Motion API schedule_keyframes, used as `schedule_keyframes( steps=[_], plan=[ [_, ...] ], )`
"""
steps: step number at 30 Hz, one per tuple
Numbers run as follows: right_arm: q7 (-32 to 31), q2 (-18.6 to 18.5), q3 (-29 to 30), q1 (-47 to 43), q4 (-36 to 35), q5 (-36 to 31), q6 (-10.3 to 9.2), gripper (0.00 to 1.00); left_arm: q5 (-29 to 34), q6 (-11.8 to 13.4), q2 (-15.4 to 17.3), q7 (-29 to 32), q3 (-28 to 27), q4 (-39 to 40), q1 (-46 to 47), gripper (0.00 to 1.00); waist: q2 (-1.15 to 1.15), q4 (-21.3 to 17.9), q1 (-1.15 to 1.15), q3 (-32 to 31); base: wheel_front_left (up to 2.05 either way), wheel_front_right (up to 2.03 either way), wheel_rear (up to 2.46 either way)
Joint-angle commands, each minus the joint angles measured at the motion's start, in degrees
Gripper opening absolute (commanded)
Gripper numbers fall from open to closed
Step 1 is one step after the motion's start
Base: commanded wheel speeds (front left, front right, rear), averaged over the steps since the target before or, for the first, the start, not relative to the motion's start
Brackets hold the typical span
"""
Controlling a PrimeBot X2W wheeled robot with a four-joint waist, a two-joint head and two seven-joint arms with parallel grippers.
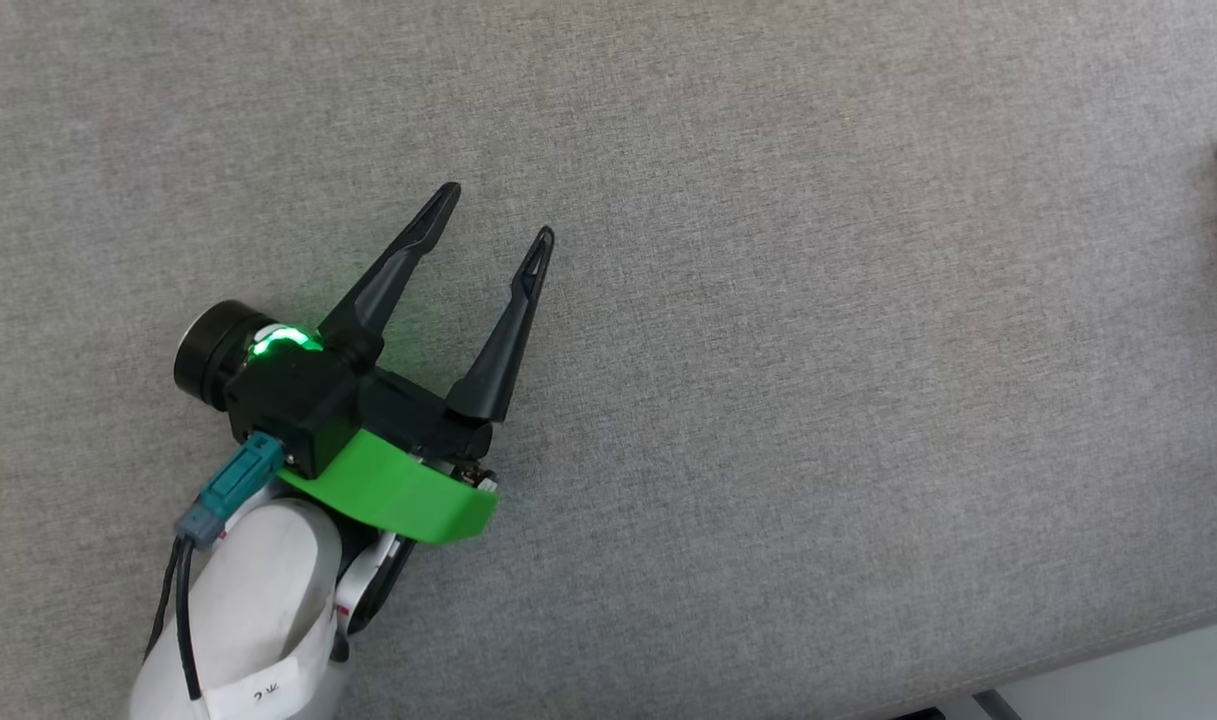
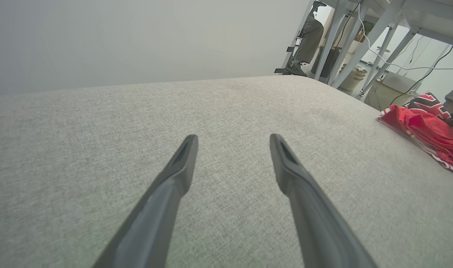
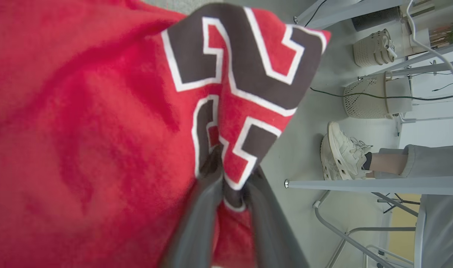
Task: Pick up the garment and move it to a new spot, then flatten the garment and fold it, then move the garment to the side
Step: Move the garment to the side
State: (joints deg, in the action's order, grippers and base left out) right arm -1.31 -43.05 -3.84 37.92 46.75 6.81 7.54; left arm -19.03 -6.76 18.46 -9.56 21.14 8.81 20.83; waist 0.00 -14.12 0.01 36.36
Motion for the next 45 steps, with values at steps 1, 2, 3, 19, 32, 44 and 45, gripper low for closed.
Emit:
schedule_keyframes(
  steps=[1,2,3,19,32,44,45],
  plan=[
    [0.8,0.2,1.0,1.4,0.6,-1.1,-0.05,1.00,0.1,0.2,0.0,-0.6,0.0,-0.3,0.6,1.00,0.00,0.4,-0.01,-1.0,0.00,0.00,0.00],
    [1.0,0.3,1.4,1.6,0.8,-1.4,-0.05,1.00,0.0,0.3,-0.2,-0.9,0.1,-0.6,0.5,1.00,0.00,0.5,-0.01,-1.5,0.00,0.00,0.00],
    [1.2,0.4,1.9,1.8,0.9,-1.8,-0.05,1.00,-0.1,0.3,-0.4,-1.2,0.1,-1.0,0.4,1.00,0.00,0.6,-0.01,-2.1,0.00,0.00,0.00],
    [1.2,4.8,2.0,-2.0,-17.4,2.5,-0.05,1.00,-4.2,1.3,-4.2,-5.3,-4.4,-11.6,-6.2,1.00,0.00,4.8,-0.01,-19.9,0.00,0.00,0.00],
    [2.2,19.1,4.4,-18.9,-43.1,10.5,-0.05,1.00,-3.5,2.1,-8.3,-5.4,-11.5,-13.7,-14.4,1.00,0.00,10.8,-0.01,-30.1,0.00,0.00,0.00],
    [10.2,32.4,4.6,-33.8,-45.0,10.3,-0.05,1.00,-0.2,0.5,-11.9,-5.4,-16.0,-15.2,-19.7,1.00,0.00,14.4,-0.01,-34.5,0.00,0.00,0.00],
    [10.7,32.9,4.4,-34.4,-44.6,10.3,-0.05,1.00,0.0,0.4,-12.1,-5.4,-16.3,-15.4,-20.0,1.00,0.00,14.5,-0.01,-34.7,0.00,0.00,0.00]
  ],
)
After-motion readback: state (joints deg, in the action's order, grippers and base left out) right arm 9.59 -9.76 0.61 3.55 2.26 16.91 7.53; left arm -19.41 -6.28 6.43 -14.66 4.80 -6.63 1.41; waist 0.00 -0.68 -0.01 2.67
